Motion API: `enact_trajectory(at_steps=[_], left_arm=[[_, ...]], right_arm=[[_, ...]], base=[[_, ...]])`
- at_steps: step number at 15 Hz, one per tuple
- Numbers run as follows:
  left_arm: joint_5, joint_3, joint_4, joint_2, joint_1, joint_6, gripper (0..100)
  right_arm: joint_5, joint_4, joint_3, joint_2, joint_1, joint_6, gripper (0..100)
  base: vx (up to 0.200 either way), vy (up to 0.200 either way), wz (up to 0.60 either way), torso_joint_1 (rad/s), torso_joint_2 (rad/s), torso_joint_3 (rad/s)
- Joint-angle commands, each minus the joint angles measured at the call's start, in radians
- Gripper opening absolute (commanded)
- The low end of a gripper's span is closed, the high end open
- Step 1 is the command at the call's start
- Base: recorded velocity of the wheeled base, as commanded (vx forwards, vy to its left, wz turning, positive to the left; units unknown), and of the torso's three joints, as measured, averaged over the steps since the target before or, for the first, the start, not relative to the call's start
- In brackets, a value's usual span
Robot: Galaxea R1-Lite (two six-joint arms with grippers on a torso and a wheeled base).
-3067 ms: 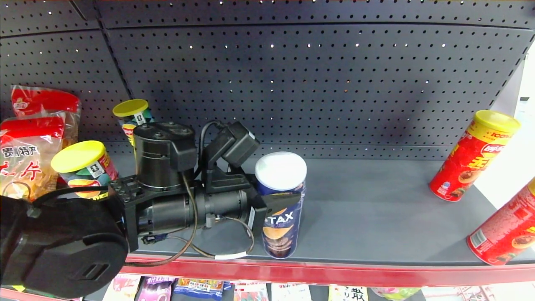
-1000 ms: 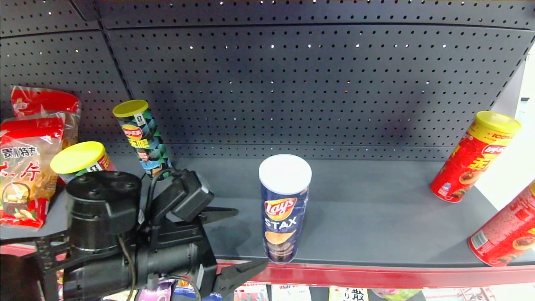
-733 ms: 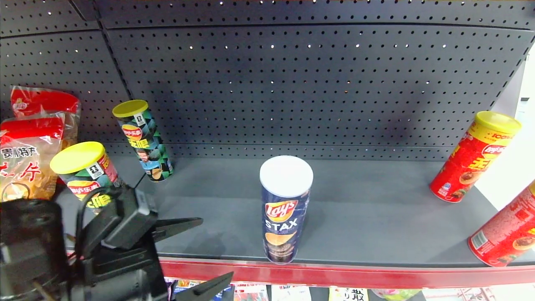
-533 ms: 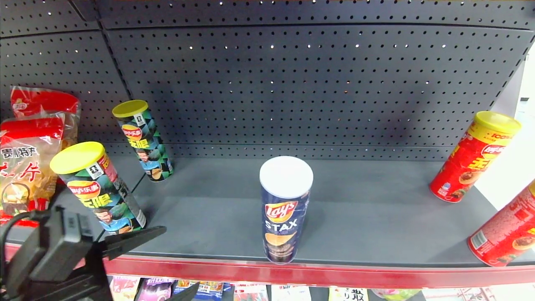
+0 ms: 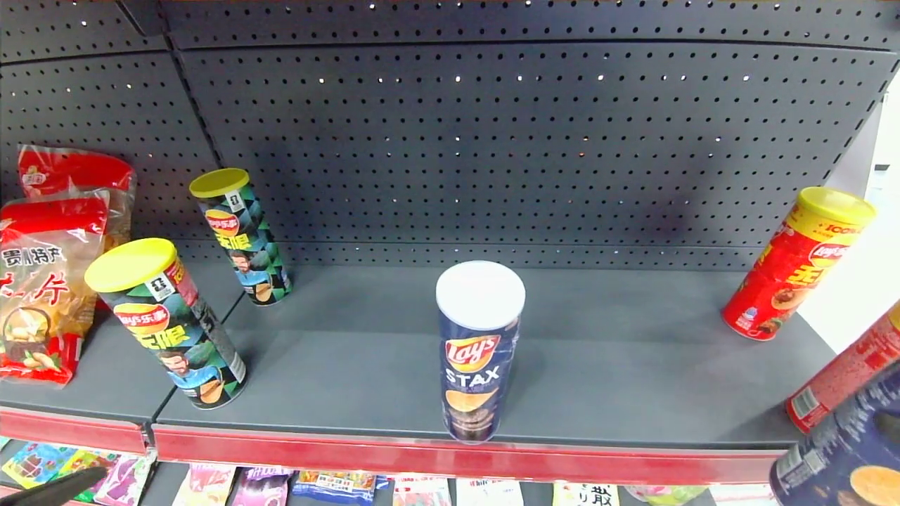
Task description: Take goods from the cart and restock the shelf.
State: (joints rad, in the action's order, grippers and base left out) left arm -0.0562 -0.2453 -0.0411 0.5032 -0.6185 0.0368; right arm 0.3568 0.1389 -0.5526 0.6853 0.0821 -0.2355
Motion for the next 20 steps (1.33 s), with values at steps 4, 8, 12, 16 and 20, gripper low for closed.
enact_trajectory(at_steps=[4, 8, 12, 16, 20], left_arm=[[-0.100, -0.031, -0.092, -0.229, 0.048, 0.002, 100], [-0.100, -0.029, -0.099, -0.247, 0.109, 0.006, 100], [-0.102, -0.029, -0.109, -0.247, 0.111, 0.008, 100], [-0.116, -0.029, -0.112, -0.249, 0.111, 0.008, 100], [-0.116, -0.026, -0.114, -0.247, 0.111, 0.008, 100]], right_arm=[[0.011, -0.259, -0.164, 0.487, 0.142, -0.007, 0], [0.013, -0.300, -0.299, 0.663, 0.220, -0.004, 0], [0.013, -0.383, -0.386, 0.809, 0.288, -0.001, 0], [0.014, -0.450, -0.435, 0.916, 0.341, -0.002, 0], [0.014, -0.453, -0.497, 0.997, 0.396, -0.002, 0]], base=[[0.000, 0.000, 0.00, 0.000, 0.00, 0.000], [0.000, 0.000, 0.00, 0.000, 0.00, 0.000], [0.000, 0.000, 0.00, 0.000, 0.00, 0.000], [0.000, 0.000, 0.00, 0.000, 0.00, 0.000], [0.000, 0.000, 0.00, 0.000, 0.00, 0.000]])
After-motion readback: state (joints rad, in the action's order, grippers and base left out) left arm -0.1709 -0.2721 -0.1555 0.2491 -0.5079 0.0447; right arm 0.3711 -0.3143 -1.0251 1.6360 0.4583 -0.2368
